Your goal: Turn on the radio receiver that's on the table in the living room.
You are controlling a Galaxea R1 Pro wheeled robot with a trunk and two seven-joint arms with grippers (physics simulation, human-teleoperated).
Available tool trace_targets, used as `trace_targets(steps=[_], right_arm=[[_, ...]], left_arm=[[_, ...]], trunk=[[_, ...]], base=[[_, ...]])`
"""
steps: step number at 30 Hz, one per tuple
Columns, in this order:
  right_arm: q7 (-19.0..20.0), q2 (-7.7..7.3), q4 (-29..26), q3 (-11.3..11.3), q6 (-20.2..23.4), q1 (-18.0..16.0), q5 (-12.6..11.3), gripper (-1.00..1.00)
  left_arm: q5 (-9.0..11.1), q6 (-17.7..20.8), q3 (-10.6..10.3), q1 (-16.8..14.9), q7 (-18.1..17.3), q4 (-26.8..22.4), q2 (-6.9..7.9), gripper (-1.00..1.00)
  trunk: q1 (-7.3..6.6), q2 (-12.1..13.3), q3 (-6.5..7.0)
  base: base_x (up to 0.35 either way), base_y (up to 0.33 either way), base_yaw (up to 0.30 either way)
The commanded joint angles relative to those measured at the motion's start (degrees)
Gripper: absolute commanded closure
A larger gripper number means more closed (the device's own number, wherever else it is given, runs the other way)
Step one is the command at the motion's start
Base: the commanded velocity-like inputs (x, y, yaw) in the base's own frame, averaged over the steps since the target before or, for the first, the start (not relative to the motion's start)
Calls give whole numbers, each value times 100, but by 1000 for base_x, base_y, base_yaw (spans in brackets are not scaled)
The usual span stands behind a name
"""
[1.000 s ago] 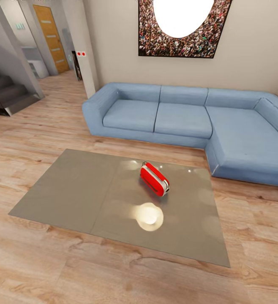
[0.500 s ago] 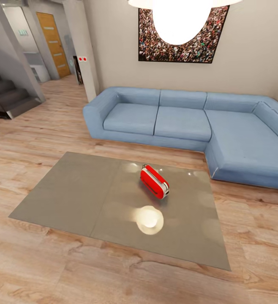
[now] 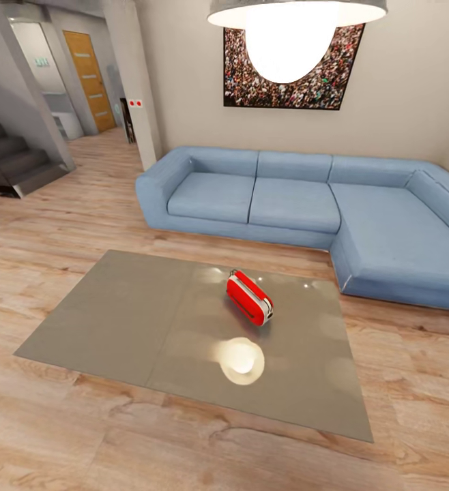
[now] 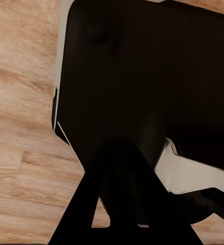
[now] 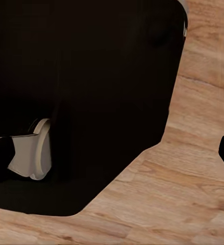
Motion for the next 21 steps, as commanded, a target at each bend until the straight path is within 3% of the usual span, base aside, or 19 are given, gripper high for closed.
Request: trace_targets(steps=[1, 21], right_arm=[[-15, 1, 0, 0, -37, 19, -15, -100], [-82, 2, 0, 0, -109, 39, -39, -100]], left_arm=[[6, -39, 0, 28, 0, 0, -3, 100], [-8, -194, -9, 68, 0, -7, -14, 100]], trunk=[[0, 0, 10], [0, 0, 192]], base=[[0, 0, 0], [0, 0, 0]])
